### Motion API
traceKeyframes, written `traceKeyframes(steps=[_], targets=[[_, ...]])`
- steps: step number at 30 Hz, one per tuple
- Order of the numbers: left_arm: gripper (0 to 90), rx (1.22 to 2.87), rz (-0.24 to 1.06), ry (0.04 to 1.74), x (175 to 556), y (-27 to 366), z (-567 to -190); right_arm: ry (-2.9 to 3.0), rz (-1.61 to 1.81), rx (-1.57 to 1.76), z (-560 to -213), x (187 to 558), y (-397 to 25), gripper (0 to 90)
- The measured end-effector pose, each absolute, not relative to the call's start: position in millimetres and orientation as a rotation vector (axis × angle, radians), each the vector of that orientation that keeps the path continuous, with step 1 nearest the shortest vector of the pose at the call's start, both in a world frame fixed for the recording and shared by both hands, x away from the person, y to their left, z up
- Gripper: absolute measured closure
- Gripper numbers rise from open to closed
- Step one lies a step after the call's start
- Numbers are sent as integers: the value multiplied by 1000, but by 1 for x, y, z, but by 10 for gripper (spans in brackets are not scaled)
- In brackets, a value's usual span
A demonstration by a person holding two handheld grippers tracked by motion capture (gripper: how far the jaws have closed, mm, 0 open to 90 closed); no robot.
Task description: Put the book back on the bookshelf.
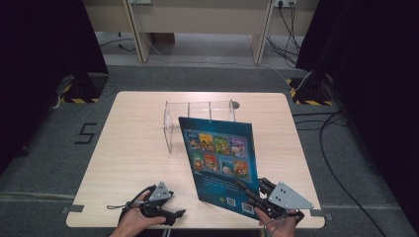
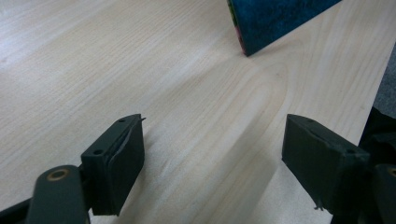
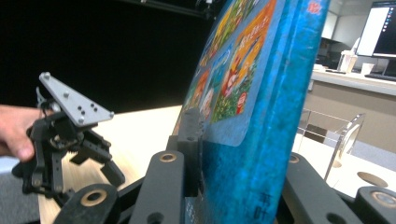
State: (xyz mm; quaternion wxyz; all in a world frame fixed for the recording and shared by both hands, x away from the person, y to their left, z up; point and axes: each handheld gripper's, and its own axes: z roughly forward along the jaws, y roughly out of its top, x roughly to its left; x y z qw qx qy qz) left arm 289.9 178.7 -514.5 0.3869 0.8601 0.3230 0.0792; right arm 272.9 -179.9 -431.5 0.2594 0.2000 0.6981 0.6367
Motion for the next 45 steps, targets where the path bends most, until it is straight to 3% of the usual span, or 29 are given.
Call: traceKeyframes(steps=[17, 25, 45], targets=[[204, 2192, 194, 812, 291, 180, -515, 1949, 1742, 587, -441, 265, -195, 771], [204, 2192, 193, 809, 292, 181, -515, 1989, 1707, 562, -452, 243, -201, 793], [200, 2208, 213, 779, 292, 181, -515, 2064, 1644, 617, -464, 243, -197, 830]])
